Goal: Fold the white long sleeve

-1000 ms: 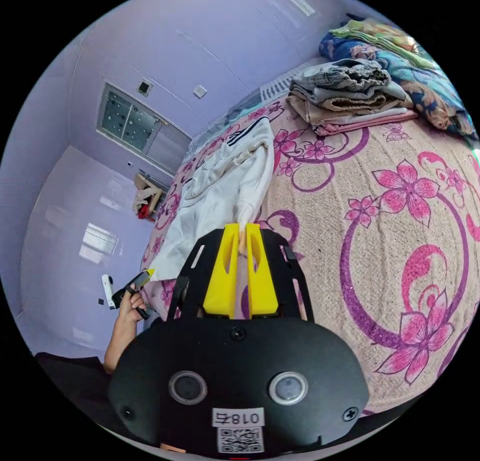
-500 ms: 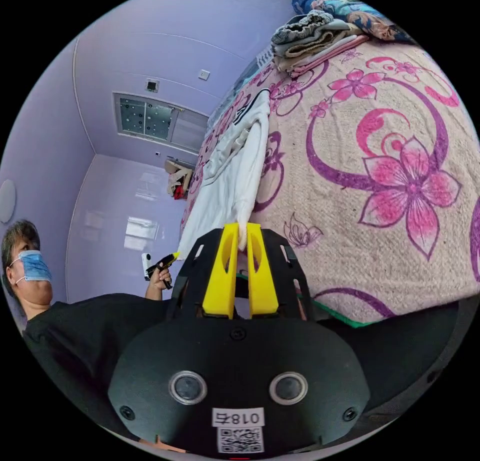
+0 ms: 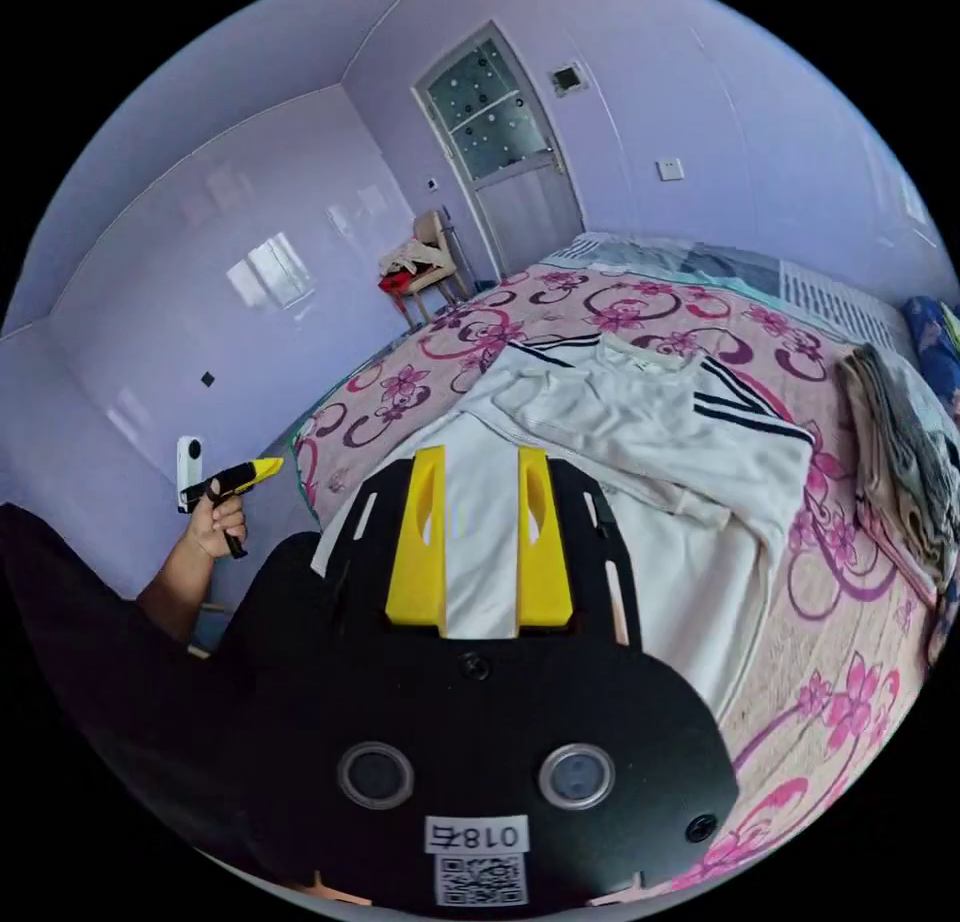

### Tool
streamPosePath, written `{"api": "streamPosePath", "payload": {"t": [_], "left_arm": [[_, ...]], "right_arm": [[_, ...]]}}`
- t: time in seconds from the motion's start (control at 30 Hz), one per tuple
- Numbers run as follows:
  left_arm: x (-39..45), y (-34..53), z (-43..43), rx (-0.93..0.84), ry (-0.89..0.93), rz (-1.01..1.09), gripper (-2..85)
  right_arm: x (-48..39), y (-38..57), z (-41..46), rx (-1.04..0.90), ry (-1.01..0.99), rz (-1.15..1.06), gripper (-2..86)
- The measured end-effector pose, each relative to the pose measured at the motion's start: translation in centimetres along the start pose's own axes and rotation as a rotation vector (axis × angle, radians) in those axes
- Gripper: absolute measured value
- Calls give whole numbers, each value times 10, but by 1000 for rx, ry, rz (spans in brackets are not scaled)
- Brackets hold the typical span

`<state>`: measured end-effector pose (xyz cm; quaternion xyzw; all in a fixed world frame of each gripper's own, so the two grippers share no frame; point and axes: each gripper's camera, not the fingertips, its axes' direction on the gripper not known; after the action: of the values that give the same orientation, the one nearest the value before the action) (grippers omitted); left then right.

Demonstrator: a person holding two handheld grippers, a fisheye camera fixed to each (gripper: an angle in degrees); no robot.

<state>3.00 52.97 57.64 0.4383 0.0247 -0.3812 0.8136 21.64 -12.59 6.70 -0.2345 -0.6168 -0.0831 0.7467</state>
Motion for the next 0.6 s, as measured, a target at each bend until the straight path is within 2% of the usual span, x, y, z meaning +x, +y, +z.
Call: {"api": "streamPosePath", "payload": {"t": [0.1, 0.17, 0.23, 0.33, 0.5, 0.6], "left_arm": [[32, -4, 21, -50, -48, 92, 60], [48, -5, 28, -97, -67, 154, 61], [61, -4, 31, -136, -103, 200, 60], [71, -2, 32, -176, -167, 232, 59], [76, -6, 38, -150, -140, 193, 53], [92, -18, 55, -152, -121, 209, 52]], "right_arm": [[-16, -62, 95, -117, 112, -112, 110], [-14, -95, 167, -275, 187, -161, 122], [-12, -109, 206, -381, 209, -177, 125], [-8, -115, 242, -485, 357, -204, 102], [10, -118, 217, -420, 240, -123, 56], [45, -117, 160, -258, 112, 37, 51]]}}
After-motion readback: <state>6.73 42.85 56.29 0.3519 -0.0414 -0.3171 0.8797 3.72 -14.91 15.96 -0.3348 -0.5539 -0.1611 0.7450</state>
